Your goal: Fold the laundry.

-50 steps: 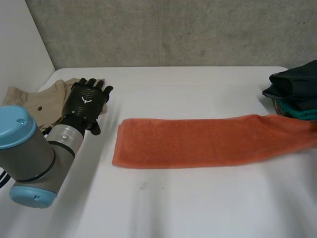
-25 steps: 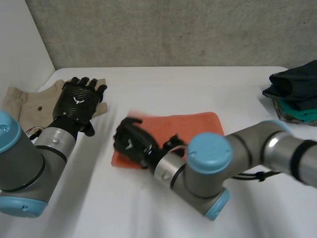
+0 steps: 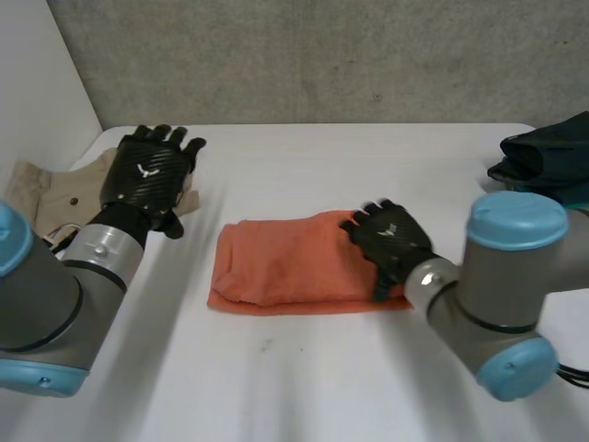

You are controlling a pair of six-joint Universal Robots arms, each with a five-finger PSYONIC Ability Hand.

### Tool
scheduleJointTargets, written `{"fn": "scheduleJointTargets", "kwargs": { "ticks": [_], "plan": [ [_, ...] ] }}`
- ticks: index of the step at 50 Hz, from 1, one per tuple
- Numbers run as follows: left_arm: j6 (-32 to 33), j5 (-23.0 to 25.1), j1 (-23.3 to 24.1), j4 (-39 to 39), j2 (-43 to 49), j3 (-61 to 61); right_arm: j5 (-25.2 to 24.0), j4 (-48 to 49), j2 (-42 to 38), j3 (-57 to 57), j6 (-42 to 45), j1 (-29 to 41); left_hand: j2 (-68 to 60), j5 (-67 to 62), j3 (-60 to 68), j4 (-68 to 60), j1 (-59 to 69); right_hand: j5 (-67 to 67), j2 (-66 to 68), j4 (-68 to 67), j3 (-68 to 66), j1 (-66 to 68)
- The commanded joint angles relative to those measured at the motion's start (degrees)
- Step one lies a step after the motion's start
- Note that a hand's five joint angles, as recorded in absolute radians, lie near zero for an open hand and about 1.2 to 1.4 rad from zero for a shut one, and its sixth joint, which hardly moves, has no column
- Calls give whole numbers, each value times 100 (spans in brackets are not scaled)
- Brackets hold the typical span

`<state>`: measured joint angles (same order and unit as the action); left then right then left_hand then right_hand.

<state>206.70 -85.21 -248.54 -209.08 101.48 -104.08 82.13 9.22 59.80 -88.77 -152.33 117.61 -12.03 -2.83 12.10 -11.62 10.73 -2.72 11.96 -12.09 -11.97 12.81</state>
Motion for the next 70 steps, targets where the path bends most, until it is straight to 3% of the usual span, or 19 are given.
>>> {"fn": "scheduleJointTargets", "kwargs": {
  "ticks": [1, 3, 7, 13, 16, 22, 28, 29, 30, 32, 39, 44, 49, 52, 58, 61, 65, 70],
  "plan": [
    [11, -13, 332, -10, 284, 133, 57, 194, -126, -421, 642, -607, 165, 245, -172, 124, -35, -3259, 3335, -3323, -3334, 3250],
    [11, -22, 341, -10, 284, 133, 197, 255, -126, -448, 931, -668, 165, 245, -172, 124, -35, -6707, 6783, -6771, -6782, 6698],
    [11, -40, 350, -2, 249, 107, 609, 780, -56, -387, 1213, -686, 165, 245, -172, 124, -35, -6728, 6804, -6791, -6803, 6719],
    [28, -57, 341, 33, 48, 45, 629, 1381, 489, -36, 1478, -160, 165, 245, -172, 124, -35, -6728, 6804, -6791, -6803, 6719],
    [20, -57, 297, 51, -102, 19, 339, 1337, 402, 403, 1609, 542, 165, 245, -172, 124, -35, -6728, 6804, -6791, -6803, 6719],
    [20, -136, 218, 51, -234, -7, -529, 1267, -704, 1115, 1908, 1649, 148, 228, -155, 107, -18, -6728, 6804, -6791, -6803, 6719],
    [-129, -514, -46, 42, -287, 1, -997, 1029, -1338, 1424, 1988, 1968, 148, 228, -155, 107, -18, -6728, 6804, -6791, -6803, 6719],
    [-191, -549, -55, 51, -287, 10, -1006, 1003, -1365, 1459, 1962, 1968, 148, 228, -155, 107, -18, -5468, 5544, -5532, -5543, 5459],
    [-339, -593, -63, 51, -278, 36, -963, 985, -1322, 1494, 1831, 1933, 132, 211, -139, 91, -1, -1942, 2018, -2005, -2017, 1933],
    [-489, -611, -55, 60, -278, 63, -866, 985, -1234, 1503, 1611, 1924, 98, 178, -105, 57, 32, 137, -61, 74, 62, -146],
    [-947, -593, 138, 69, -94, 353, -259, 837, -374, 1381, -928, 1424, 81, 161, -88, 40, 49, 272, -196, 209, 197, -281],
    [-1281, -576, 780, 113, 328, 774, -251, -199, 164, 1459, -2018, 783, 81, 161, -88, 40, 49, 272, -196, 209, 197, -281],
    [-1387, -558, 1386, 419, 1073, 1371, -154, -798, -213, 1819, -2213, 422, 64, 144, -71, 23, 66, 272, -196, 209, 197, -281],
    [-1395, -558, 1474, 701, 1426, 1697, -49, -1044, -511, 2030, -2318, 272, 64, 144, -71, 23, 66, 272, -196, 209, 197, -281],
    [-1501, -628, 1440, 1948, 2437, 2541, -162, -1378, -1083, 2417, -2451, 254, 48, 127, -55, 6, 83, 272, -196, 209, 197, -281],
    [-1510, -751, 1422, 2466, 2674, 2612, -452, -1616, -1347, 2584, -2451, 263, -19, 60, 13, -61, 150, 272, -196, 209, 197, -281],
    [-1501, -1287, 1290, 2530, 2675, 2489, -795, -1783, -1672, 2777, -2416, 342, 30, 110, -37, -11, 100, 272, -196, 209, 197, -281],
    [-1413, -1507, 1202, 2591, 2596, 2278, -734, -1801, -1927, 2909, -2311, 456, 31, 110, -38, -10, 100, 272, -196, 209, 197, -281]
  ]
}}
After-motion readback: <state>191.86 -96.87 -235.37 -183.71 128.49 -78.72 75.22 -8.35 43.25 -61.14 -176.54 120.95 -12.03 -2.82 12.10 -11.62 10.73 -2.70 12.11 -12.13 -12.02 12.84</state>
